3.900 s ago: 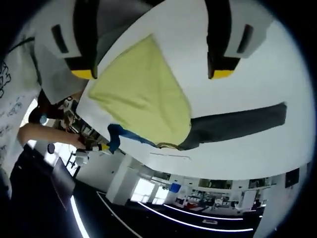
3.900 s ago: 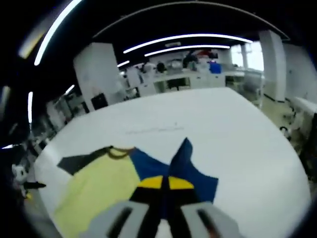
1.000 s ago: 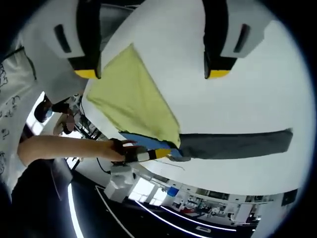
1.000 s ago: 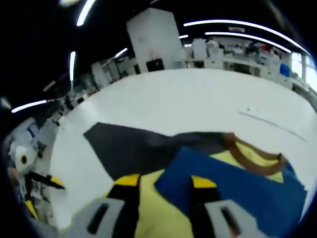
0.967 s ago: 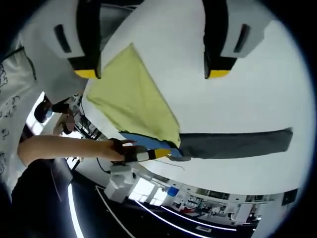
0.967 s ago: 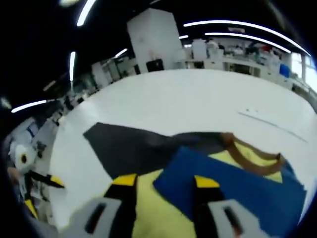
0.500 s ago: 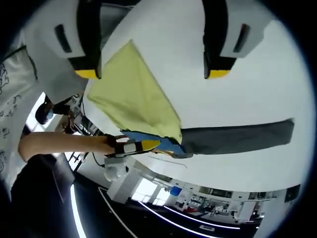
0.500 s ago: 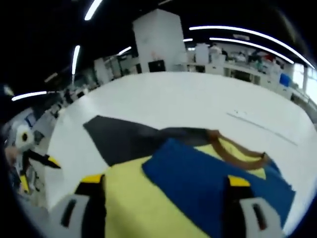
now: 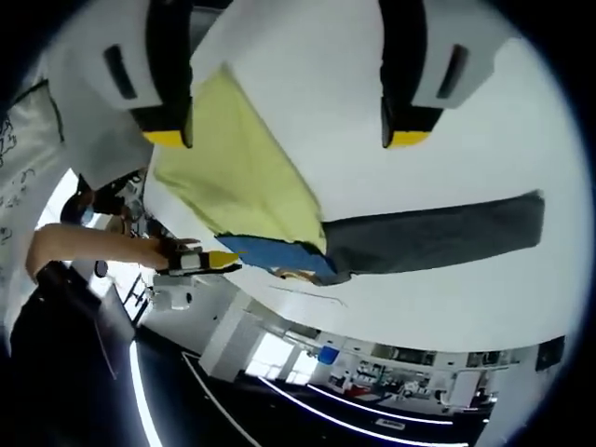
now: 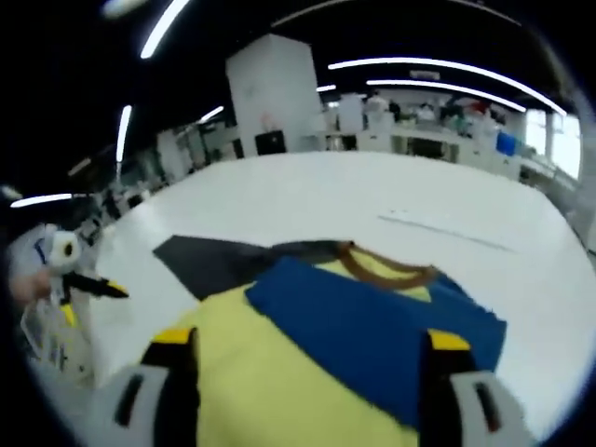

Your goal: Fold the garment on the visible template until the final outline fits inside the template.

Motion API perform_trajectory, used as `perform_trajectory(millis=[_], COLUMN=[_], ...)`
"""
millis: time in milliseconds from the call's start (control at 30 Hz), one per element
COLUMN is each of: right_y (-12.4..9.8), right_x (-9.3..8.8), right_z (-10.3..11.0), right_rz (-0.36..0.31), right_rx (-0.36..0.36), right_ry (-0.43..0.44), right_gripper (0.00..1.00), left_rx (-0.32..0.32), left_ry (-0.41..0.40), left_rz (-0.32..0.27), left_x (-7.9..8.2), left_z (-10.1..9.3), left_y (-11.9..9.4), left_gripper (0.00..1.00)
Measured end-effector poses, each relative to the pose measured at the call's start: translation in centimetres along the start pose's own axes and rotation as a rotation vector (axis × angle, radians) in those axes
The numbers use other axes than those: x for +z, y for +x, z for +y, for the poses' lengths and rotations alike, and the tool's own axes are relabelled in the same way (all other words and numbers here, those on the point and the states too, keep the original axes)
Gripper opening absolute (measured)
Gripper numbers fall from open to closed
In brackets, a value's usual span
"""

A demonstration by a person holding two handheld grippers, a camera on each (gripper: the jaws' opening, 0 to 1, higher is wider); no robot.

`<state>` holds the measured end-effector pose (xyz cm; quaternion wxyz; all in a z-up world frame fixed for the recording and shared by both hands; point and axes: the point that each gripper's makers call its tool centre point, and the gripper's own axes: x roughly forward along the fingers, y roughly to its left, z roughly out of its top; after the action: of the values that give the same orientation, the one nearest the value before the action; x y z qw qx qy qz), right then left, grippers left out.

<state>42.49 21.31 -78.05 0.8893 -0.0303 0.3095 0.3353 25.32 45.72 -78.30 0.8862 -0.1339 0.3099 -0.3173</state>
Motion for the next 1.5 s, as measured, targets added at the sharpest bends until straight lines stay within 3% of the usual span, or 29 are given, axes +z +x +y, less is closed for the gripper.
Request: perform_trajectory(millis=[167, 400, 533, 633, 833, 933, 1033, 1233, 1300, 1500], right_y=[-3.8, -7.7, -10.0, -11.4, -13.9, -14.8, -15.4, -16.8, -17.4, -19.3], right_x=[-0.4, -2.3, -3.2, -4.0, -5.6, -6.3, -6.8, -7.4, -7.5, -8.1], right_z=[-1.7, -3.6, -3.6, -3.9, -4.1, -4.4, -4.4, -4.7, -4.8, -4.8], right_rz=[-0.051, -0.056, -0.065, -0.076, -0.082, -0.084, -0.088, -0.091, -0.096, -0.096], right_rx=[-0.070, -0.128, -0.168, -0.194, -0.236, -0.257, -0.271, -0.297, -0.303, -0.327], right_ry=[0.060, 0.100, 0.134, 0.152, 0.193, 0.212, 0.227, 0.246, 0.251, 0.266], right_gripper=[0.99, 0.99, 0.98, 0.97, 0.96, 0.96, 0.96, 0.95, 0.95, 0.94], left_rx=[0.024, 0.098, 0.232, 0.299, 0.465, 0.561, 0.608, 0.623, 0.619, 0.601], left_ry=[-0.004, 0.009, 0.003, -0.028, -0.043, -0.101, -0.120, -0.104, -0.122, -0.113], left_rz=[0.003, -0.012, -0.017, -0.049, -0.035, -0.038, -0.033, -0.007, -0.027, 0.004], left_x=[1.0, 2.5, 3.1, 3.8, 4.2, 4.2, 3.9, 3.7, 3.9, 3.6], left_z=[2.2, 5.8, 9.8, 12.5, 17.0, 19.9, 20.7, 22.5, 22.5, 23.2], left_y=[-0.3, -0.7, -1.6, -2.4, -4.3, -5.5, -5.9, -5.4, -5.3, -4.8], left_gripper=[0.80, 0.78, 0.76, 0.74, 0.72, 0.68, 0.66, 0.54, 0.53, 0.41])
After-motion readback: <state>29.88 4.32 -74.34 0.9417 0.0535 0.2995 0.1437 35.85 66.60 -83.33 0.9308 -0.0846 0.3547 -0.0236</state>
